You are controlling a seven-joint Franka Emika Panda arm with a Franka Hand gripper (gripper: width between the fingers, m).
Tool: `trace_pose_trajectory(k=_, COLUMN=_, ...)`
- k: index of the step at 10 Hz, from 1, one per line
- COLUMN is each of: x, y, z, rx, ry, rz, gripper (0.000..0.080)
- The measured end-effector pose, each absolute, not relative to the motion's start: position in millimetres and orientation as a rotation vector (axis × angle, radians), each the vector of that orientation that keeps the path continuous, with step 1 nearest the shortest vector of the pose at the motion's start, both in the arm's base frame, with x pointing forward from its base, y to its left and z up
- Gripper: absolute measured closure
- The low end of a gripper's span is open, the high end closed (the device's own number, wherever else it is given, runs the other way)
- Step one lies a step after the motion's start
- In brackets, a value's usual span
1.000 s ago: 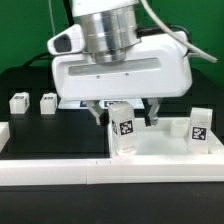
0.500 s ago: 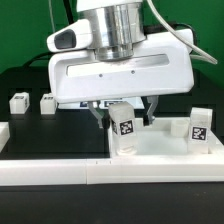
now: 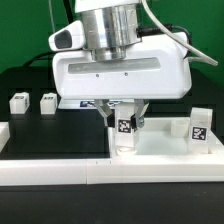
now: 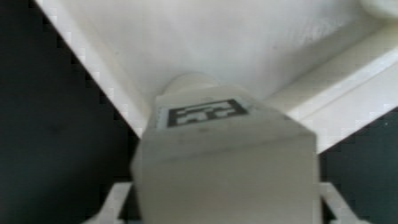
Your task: Assemble square table
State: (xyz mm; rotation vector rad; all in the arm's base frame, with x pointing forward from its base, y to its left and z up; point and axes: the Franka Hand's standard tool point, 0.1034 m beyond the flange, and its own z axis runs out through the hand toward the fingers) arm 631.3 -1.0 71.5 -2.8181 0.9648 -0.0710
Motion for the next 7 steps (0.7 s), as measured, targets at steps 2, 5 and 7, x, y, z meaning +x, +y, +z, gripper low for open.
trace_pose_trajectory(k=2, x=630.6, y=-5.1, z=70.1, rx=-2.638, ry=1.334, rz=-0.018, gripper=0.0505)
trace_pose_trajectory(k=5, x=627.3, y=-8.5, z=68.3, rx=-2.235, ry=1.861, rz=0.09, gripper=0.0505)
trace_pose_trajectory(k=7, x=626.6, y=-9.1, z=67.9, rx=-2.181, ry=1.931, rz=0.093, gripper=0.0505)
